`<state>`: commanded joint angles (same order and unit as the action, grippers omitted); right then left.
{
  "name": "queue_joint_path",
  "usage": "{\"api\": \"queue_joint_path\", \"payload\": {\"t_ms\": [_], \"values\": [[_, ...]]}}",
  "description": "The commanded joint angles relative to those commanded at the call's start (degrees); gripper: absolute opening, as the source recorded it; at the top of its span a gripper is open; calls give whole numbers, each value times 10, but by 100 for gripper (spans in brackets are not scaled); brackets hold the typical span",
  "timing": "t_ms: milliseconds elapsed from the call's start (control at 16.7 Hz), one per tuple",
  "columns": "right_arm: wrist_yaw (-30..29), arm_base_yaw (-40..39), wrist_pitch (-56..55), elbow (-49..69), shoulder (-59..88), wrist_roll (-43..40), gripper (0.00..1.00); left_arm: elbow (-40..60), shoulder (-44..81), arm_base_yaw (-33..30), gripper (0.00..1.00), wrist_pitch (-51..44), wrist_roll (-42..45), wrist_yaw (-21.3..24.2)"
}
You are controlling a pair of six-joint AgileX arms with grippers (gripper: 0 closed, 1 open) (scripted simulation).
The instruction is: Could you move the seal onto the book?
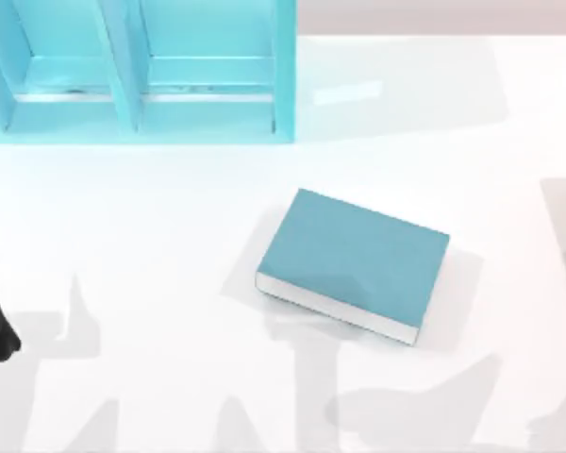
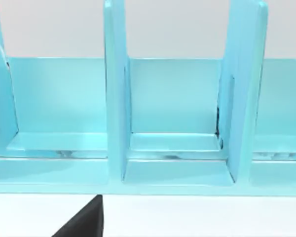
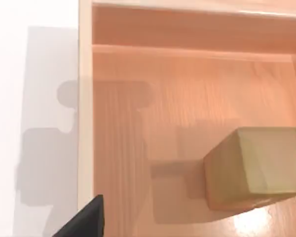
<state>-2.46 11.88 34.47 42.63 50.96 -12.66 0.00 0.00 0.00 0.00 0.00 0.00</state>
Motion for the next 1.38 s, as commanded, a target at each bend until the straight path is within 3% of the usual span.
{"api": "queue_joint_path", "payload": {"t_ms": [420, 720, 960, 1380], "values": [[-1, 77, 242, 312, 356, -64, 100, 0, 0, 0, 100, 0, 0, 0], [13, 113, 360, 461, 529, -97, 100, 0, 0, 0, 100, 0, 0, 0], [24, 123, 395, 509, 582, -107, 100, 0, 0, 0, 100, 0, 0, 0], [24, 122, 372, 489, 588, -106, 100, 0, 0, 0, 100, 0, 0, 0]]}}
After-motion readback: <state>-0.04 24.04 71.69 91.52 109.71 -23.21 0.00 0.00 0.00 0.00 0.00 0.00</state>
